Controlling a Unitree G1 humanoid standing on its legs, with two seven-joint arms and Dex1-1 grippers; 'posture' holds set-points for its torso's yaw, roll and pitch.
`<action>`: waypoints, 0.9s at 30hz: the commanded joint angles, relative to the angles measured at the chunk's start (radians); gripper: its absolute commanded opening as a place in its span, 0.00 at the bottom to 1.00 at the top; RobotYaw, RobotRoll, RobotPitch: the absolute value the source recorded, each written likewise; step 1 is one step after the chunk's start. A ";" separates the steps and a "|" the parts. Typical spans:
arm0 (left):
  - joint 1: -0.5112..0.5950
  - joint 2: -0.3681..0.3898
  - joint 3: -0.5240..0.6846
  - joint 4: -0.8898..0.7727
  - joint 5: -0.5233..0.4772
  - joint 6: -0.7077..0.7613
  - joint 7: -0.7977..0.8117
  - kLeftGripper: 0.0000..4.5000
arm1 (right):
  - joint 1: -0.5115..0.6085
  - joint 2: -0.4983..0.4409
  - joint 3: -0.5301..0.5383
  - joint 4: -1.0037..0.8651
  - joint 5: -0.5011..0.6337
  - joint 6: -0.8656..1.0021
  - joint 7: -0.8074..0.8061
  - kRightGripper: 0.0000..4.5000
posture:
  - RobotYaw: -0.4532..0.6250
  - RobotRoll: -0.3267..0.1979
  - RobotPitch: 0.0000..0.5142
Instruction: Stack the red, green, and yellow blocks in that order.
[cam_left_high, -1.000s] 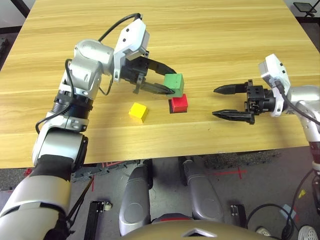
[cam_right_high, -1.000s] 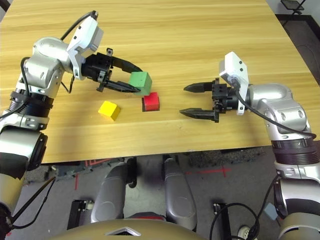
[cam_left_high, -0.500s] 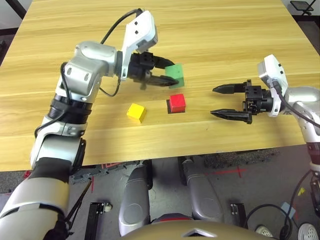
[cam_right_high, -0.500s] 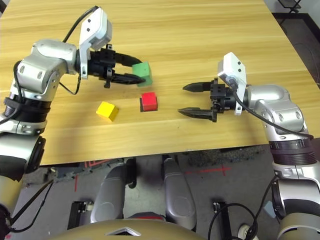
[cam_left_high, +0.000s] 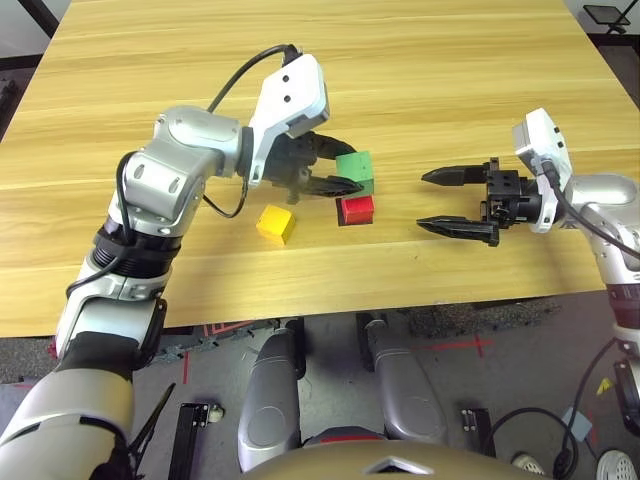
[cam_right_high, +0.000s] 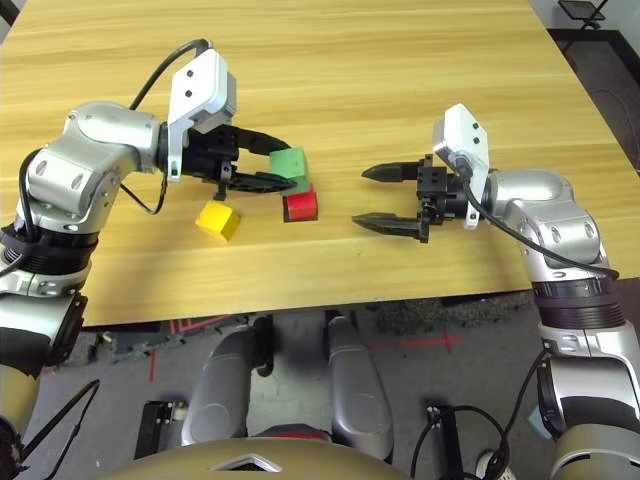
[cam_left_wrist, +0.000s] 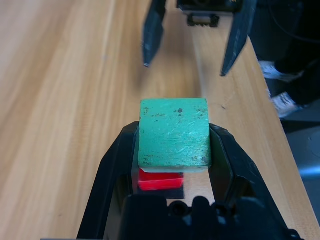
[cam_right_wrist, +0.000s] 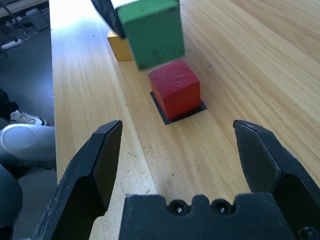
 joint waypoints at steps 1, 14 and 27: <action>-0.001 -0.006 -0.029 -0.001 0.013 -0.028 -0.007 0.46 | -0.004 -0.002 0.008 0.006 -0.011 -0.013 0.001 1.00 | 0.56 0.76 0.51; -0.049 -0.048 -0.082 0.157 0.110 -0.158 -0.011 0.46 | 0.008 -0.004 0.002 -0.012 -0.002 -0.004 -0.006 1.00 | 0.55 0.76 0.53; -0.079 -0.050 -0.061 0.201 0.133 -0.221 -0.059 0.46 | 0.000 0.005 0.011 -0.003 -0.005 -0.006 -0.006 1.00 | 0.56 0.76 0.53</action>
